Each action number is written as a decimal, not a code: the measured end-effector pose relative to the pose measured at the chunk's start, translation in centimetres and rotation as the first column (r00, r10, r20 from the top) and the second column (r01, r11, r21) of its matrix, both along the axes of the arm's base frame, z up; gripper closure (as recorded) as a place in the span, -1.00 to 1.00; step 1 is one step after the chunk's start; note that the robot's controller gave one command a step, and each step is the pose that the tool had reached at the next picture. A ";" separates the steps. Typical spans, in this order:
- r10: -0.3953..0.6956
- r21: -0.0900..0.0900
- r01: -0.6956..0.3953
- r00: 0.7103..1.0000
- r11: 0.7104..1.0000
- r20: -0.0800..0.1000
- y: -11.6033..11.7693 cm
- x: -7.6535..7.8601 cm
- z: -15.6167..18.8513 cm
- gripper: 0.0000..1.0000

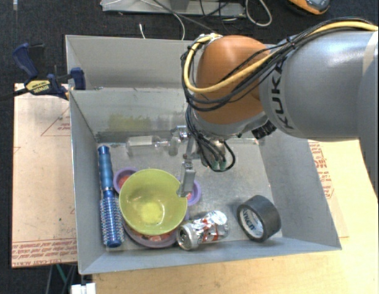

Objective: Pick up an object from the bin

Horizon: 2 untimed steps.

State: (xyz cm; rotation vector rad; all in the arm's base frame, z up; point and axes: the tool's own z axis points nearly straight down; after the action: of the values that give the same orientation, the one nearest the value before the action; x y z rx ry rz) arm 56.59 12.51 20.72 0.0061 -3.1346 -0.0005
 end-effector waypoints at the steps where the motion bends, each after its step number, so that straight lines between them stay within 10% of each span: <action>1: -0.004 0.001 0.004 1.000 1.000 0.008 -0.1 0.2 0.5 -1.00; 2: 0.020 0.002 -0.020 1.000 1.000 0.002 0.0 0.7 -14.0 -1.00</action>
Offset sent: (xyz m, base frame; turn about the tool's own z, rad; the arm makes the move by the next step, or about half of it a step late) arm 0.0086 -0.0005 -0.1372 -0.0209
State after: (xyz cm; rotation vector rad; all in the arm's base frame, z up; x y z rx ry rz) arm 57.34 12.51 6.70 0.0371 -3.1363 -0.0035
